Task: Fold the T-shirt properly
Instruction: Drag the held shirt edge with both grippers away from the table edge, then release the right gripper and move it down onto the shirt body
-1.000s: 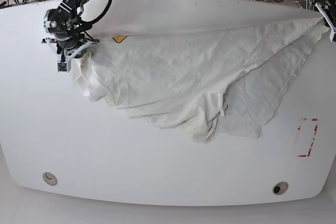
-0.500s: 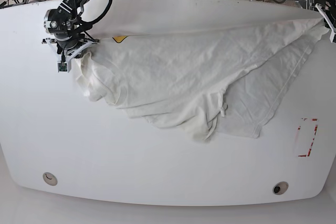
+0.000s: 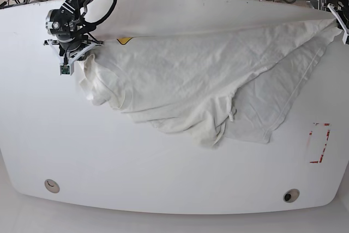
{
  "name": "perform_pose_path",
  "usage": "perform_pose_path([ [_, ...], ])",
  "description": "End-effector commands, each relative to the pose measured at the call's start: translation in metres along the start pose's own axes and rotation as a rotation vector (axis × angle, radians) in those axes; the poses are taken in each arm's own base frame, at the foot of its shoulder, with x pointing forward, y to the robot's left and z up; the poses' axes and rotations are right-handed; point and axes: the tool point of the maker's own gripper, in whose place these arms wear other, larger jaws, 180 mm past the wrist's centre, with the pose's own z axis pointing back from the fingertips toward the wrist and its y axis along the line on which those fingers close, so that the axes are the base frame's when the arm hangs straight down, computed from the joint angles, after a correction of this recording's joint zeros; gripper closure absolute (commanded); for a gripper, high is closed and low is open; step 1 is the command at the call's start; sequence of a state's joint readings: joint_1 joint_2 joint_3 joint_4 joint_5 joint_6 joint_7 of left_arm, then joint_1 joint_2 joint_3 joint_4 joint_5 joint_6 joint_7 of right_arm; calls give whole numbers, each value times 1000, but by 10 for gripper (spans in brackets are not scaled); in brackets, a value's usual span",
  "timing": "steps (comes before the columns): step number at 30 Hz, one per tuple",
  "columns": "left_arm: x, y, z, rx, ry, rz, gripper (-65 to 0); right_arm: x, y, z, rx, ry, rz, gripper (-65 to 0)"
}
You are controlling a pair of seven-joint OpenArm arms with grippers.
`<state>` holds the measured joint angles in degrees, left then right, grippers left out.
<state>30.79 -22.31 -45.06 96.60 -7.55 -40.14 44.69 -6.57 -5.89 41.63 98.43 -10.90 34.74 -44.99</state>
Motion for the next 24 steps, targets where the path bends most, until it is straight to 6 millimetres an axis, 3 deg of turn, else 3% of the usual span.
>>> perform_pose_path([
  [1,7,12,6,32,-15,-22,0,11,-3,3,-11,-34,8,-14],
  [4,7,12,6,32,-15,-22,0,11,-4,4,-13,-34,9,-24],
  [6,7,12,6,33,-16,-23,0,14,-5,6,-18,-41,11,-78],
  [9,7,12,6,33,-16,-23,0,20,-7,12,-33,-65,19,-236],
  [12,7,12,6,32,-15,-22,0,27,-6,20,-46,-92,21,-441],
  [15,7,12,6,32,-16,-22,0,39,-8,30,-63,-131,32,-588],
  [17,7,12,6,32,-16,-22,0,49,-7,36,-57,-163,48,-623],
  [24,7,12,6,31,-16,-23,0,87,8,53,17,-301,79,-593],
])
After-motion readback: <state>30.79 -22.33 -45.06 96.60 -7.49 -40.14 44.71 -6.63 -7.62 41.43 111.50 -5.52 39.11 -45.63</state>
